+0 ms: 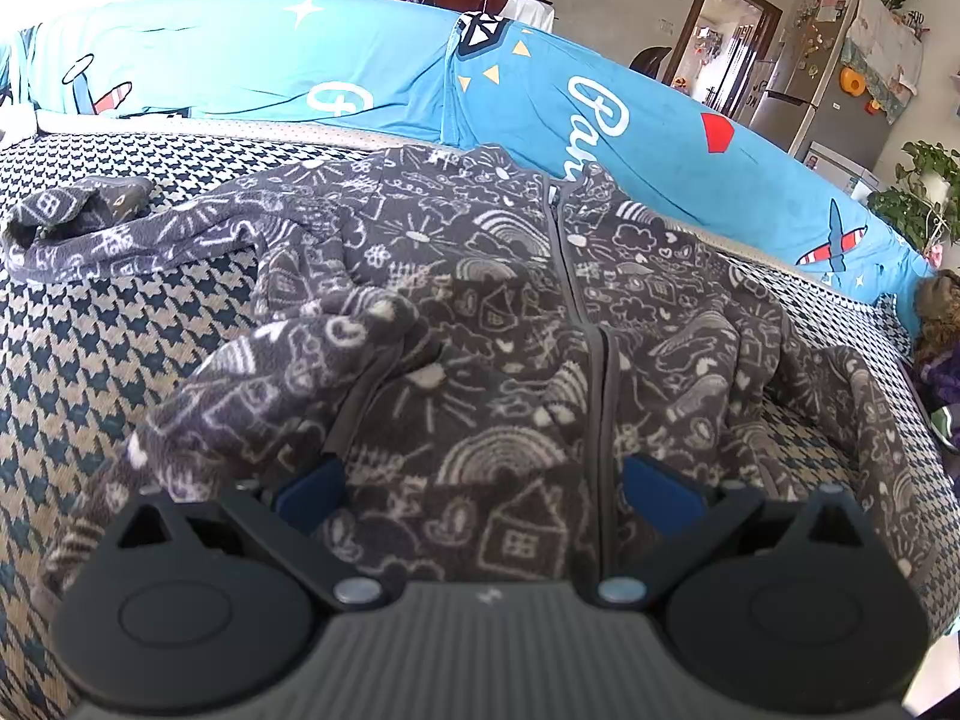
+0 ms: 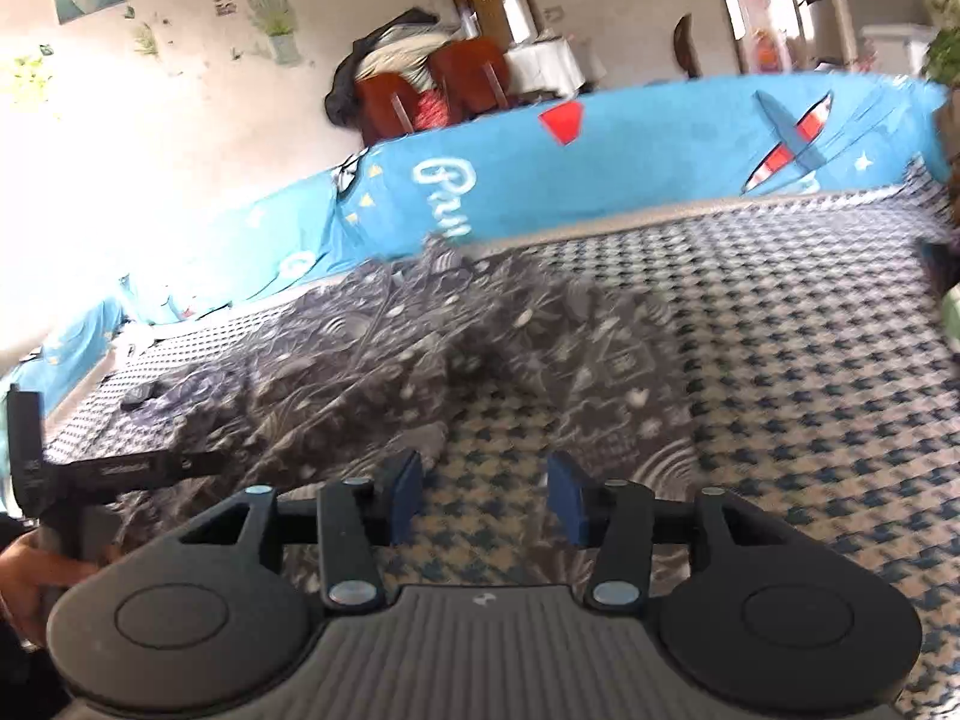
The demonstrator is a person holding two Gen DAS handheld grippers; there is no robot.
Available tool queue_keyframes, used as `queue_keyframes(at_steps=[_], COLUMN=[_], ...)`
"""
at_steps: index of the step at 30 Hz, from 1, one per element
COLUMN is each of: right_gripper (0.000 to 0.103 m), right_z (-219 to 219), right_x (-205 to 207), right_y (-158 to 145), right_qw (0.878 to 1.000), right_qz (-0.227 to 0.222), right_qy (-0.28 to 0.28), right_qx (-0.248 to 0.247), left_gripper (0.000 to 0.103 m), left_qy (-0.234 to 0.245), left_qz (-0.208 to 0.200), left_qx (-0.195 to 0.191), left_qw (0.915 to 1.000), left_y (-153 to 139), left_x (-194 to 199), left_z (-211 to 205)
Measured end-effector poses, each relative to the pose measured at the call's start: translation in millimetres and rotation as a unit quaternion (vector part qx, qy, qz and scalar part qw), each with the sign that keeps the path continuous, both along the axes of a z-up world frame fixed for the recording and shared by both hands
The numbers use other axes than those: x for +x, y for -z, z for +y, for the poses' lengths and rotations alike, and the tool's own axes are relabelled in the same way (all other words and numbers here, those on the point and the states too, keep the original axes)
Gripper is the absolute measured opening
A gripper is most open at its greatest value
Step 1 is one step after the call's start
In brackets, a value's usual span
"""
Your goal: Fold clothes
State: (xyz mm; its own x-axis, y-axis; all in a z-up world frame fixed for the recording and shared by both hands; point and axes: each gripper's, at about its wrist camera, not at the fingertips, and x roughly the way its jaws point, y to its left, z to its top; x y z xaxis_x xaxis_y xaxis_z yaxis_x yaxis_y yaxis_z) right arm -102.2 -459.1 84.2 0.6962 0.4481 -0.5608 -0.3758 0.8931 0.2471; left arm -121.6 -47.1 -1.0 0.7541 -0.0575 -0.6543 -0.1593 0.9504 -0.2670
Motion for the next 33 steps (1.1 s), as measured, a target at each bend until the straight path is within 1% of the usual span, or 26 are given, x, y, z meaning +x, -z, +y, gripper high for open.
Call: queue_keyframes(at_steps=[3,6,11,14,15,17,19,21,22,23,24,26,28,29,30,33], right_gripper=[0.055,0.055,0.055,0.057,0.057,0.057,0.056,0.039,0.022,0.014,0.013,0.010,0.010,0.010,0.010,0.012], right_z=[-1.4,-13.1,-20.0,-20.0,-19.3,-16.7,-15.7,-14.6,-15.5,-18.1,-21.0,-26.9,-32.8,-37.5,-43.9,-63.6], right_x=[7.0,15.4,20.5,26.4,27.7,27.2,25.2,23.2,22.0,20.8,19.4,15.9,12.4,9.8,6.5,-2.7], right_y=[3.9,14.7,24.3,35.7,38.8,41.5,43.2,43.1,42.7,41.7,39.8,34.5,29.3,26.2,22.8,16.4], right_qw=[0.997,0.989,0.986,0.983,0.982,0.980,0.980,0.978,0.978,0.978,0.977,0.970,0.961,0.952,0.940,0.906], right_qz=[0.010,0.045,0.070,0.103,0.107,0.101,0.094,0.084,0.079,0.074,0.066,0.042,0.018,0.003,-0.014,-0.042], right_qy=[0.062,0.131,0.139,0.143,0.146,0.157,0.163,0.170,0.173,0.176,0.188,0.227,0.265,0.295,0.331,0.416], right_qx=[-0.039,-0.052,-0.056,-0.052,-0.054,-0.069,-0.072,-0.082,-0.085,-0.081,-0.077,-0.078,-0.078,-0.080,-0.080,-0.060], left_gripper=[0.103,0.103,0.103,0.103,0.103,0.103,0.103,0.103,0.103,0.103,0.103,0.103,0.103,0.103,0.103,0.103], left_qy=[0.001,0.002,0.002,0.003,0.004,0.004,0.004,0.004,0.005,0.005,0.005,0.005,0.006,0.006,0.006,0.005], left_qz=[0.000,0.000,0.001,0.001,0.001,0.001,0.001,0.001,0.002,0.002,0.002,0.002,0.002,0.002,0.002,0.002], left_qx=[0.001,0.003,0.007,0.009,0.010,0.010,0.010,0.012,0.013,0.014,0.014,0.015,0.015,0.015,0.015,0.015], left_qw=[1.0000,1.0000,1.0000,1.0000,0.9999,0.9999,0.9999,0.9999,0.9999,0.9999,0.9999,0.9999,0.9999,0.9999,0.9999,0.9999], left_y=[0.3,0.4,0.8,1.0,1.0,1.3,1.4,1.7,1.8,1.8,1.9,1.9,1.8,1.8,1.9,2.0], left_x=[0.0,-0.2,-0.1,-0.6,-0.8,-1.3,-1.5,-1.5,-1.4,-1.4,-1.5,-1.6,-1.7,-1.7,-1.6,-1.3], left_z=[0.3,0.0,-0.8,-1.1,-1.1,-0.9,-0.9,-1.4,-1.6,-1.7,-1.8,-1.9,-2.0,-2.1,-2.2,-2.5])
